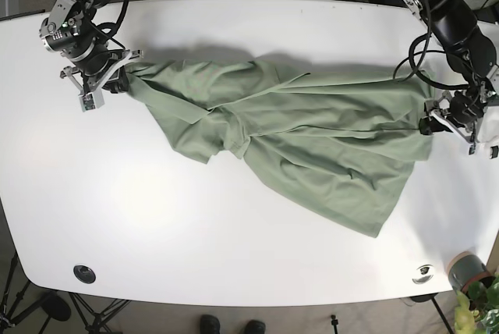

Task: Fold the T-shirt properly

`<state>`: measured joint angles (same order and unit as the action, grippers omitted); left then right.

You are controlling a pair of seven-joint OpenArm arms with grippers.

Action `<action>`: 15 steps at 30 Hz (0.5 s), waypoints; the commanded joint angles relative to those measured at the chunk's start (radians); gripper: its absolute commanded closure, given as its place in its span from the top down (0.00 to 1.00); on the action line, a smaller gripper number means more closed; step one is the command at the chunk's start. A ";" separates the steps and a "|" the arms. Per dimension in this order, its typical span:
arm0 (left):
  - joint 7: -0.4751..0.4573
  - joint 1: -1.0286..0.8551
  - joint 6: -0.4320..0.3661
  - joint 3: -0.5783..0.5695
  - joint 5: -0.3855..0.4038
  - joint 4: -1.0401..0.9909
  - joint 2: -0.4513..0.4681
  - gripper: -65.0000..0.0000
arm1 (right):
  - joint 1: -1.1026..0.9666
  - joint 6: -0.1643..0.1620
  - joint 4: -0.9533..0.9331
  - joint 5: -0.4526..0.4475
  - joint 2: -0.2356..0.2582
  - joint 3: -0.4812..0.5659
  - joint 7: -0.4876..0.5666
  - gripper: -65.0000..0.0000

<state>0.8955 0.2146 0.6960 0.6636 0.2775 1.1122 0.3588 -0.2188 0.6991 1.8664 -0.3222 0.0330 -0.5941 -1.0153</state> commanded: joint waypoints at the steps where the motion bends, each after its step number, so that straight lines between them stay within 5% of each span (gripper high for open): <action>1: -0.068 0.022 0.002 -0.043 0.021 0.001 0.021 0.63 | 0.006 -0.001 0.022 -0.018 0.009 -0.002 0.019 0.00; 15: -0.169 0.022 0.002 -0.084 0.016 -0.139 0.027 0.63 | 0.006 -0.001 0.023 -0.018 0.009 -0.003 0.019 0.00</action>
<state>0.7334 0.2253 0.6971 0.5808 0.2924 0.9802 0.3672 -0.2180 0.6994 1.8671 -0.3222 0.0326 -0.5941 -1.0149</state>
